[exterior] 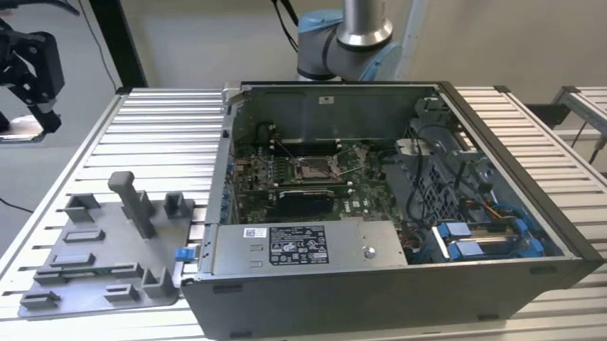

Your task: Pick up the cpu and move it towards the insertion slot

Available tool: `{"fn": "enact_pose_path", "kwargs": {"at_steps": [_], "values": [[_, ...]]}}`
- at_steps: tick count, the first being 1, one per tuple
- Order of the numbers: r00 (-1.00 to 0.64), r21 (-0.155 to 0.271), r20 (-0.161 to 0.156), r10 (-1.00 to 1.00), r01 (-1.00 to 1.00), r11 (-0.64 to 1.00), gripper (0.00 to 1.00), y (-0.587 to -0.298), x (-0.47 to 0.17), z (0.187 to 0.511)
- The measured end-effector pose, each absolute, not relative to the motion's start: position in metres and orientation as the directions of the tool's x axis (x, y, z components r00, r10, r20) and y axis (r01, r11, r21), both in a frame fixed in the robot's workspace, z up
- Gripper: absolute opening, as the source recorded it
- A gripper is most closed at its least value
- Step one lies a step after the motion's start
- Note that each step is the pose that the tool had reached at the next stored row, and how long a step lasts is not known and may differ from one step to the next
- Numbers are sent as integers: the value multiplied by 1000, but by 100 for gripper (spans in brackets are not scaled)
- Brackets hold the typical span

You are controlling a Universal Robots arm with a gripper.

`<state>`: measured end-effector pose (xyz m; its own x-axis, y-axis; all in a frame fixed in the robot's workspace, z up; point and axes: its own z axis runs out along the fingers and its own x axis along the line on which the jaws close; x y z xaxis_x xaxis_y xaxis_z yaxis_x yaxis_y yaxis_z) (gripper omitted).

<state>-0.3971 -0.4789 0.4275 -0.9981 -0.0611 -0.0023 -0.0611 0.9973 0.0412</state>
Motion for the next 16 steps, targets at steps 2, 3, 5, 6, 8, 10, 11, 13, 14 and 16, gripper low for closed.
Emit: {"fn": "enact_pose_path", "kwargs": {"at_steps": [2, 3, 5, 6, 8, 10, 11, 13, 14, 16], "values": [[-998, 41, -2, -61, -61, 997, 0, -479, -388, 428], [-998, 41, -1, -61, -61, 997, 0, -479, -383, 428], [-998, 41, -1, -61, -61, 997, 0, -479, -374, 428], [-998, 41, -1, -61, -61, 997, 0, -479, -370, 428], [-998, 41, 0, -61, -61, 997, 0, -479, -360, 428], [-998, 41, 0, -61, -61, 997, 0, -479, -351, 428], [-998, 41, 0, -61, -61, 997, 0, -479, -347, 428], [-998, 41, 1, -62, -61, 997, 0, -479, -338, 428], [-998, 41, 1, -62, -62, 997, 0, -479, -333, 428], [-998, 41, 1, -62, -62, 997, 0, -479, -324, 428]]}}
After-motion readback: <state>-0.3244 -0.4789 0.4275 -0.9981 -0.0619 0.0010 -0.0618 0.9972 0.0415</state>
